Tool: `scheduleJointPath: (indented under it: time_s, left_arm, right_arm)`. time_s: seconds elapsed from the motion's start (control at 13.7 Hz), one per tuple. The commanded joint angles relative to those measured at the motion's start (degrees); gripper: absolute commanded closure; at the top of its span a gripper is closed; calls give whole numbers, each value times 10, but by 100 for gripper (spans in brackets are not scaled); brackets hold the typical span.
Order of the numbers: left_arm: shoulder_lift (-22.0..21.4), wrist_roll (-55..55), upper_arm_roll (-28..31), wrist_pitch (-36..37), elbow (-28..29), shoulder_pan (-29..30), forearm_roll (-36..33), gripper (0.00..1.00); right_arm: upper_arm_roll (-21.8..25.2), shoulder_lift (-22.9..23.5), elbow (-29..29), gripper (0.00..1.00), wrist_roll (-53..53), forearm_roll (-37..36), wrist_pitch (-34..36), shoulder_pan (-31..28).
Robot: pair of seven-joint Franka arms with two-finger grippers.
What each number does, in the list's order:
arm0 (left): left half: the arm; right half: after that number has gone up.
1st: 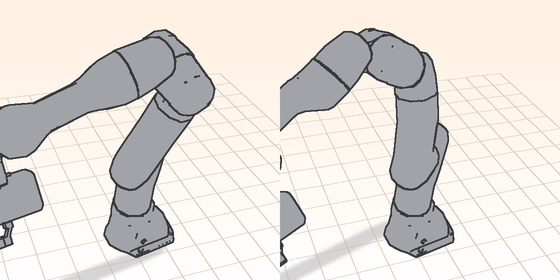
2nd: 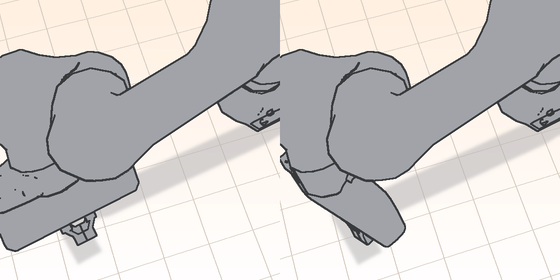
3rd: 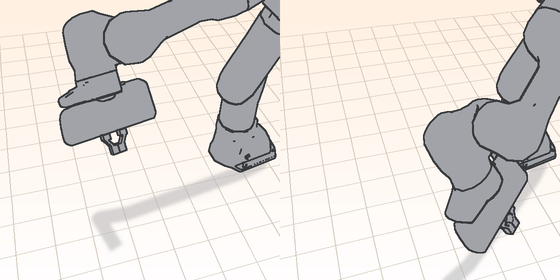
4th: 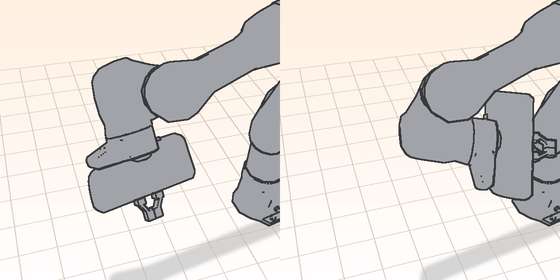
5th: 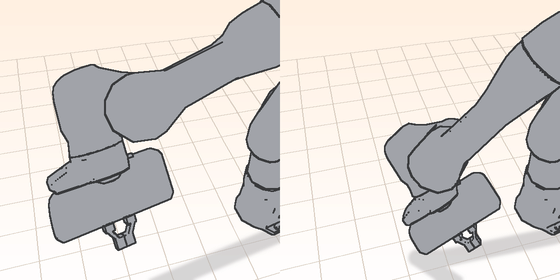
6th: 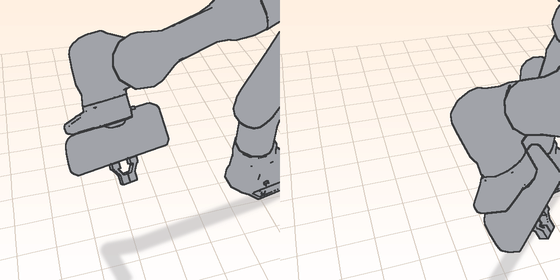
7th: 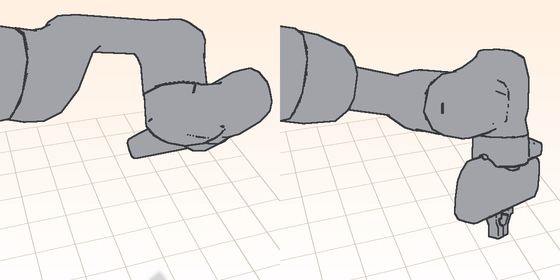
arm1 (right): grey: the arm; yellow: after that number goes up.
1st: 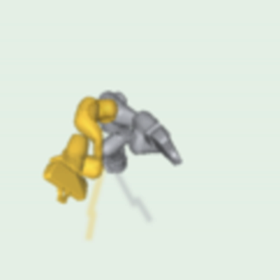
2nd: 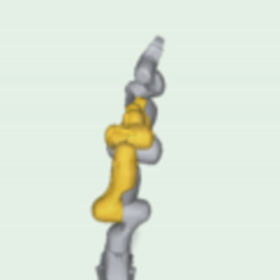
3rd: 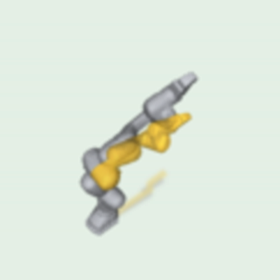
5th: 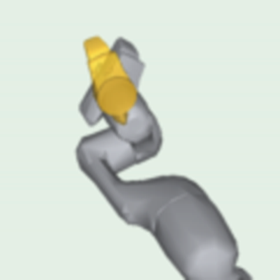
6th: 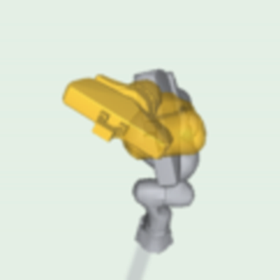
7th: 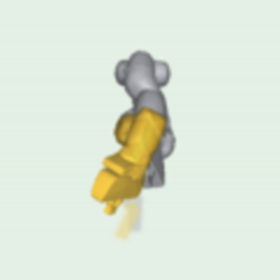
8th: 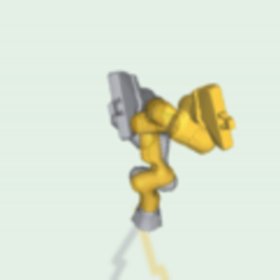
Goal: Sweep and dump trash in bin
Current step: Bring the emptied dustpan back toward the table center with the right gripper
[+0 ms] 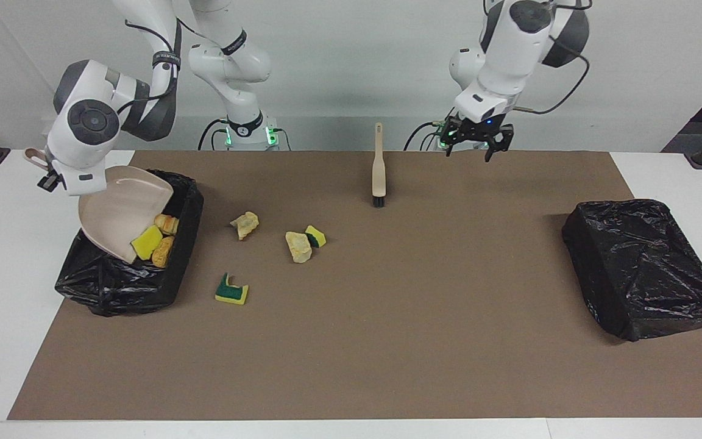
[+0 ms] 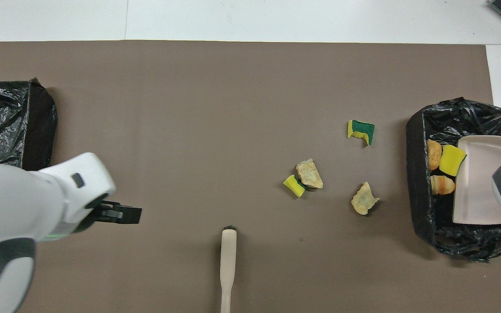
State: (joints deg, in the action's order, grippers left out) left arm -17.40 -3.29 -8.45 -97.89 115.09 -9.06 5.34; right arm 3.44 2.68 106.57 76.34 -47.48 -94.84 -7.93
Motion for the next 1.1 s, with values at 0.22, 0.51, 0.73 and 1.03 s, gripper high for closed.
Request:
scheduleJointPath:
  time_s: [0.22, 0.51, 0.73, 1.03]
  left_arm:
    - [120, 89, 31, 145, -252, 41, -56, 0]
    - [181, 94, 34, 197, -352, 43, -67, 0]
    - [178, 94, 32, 195, -350, 47, -64, 0]
    - [172, 88, 31, 179, -345, 49, -62, 0]
  right_arm:
    - [-5, -12, -44, 100, 39, 89, 8, -1]
    - [-12, -9, -48, 100, -133, 190, 15, 52]
    - [-14, -9, -48, 100, -319, 274, 32, 119]
    - [-14, 18, -60, 100, -564, 386, 17, 197]
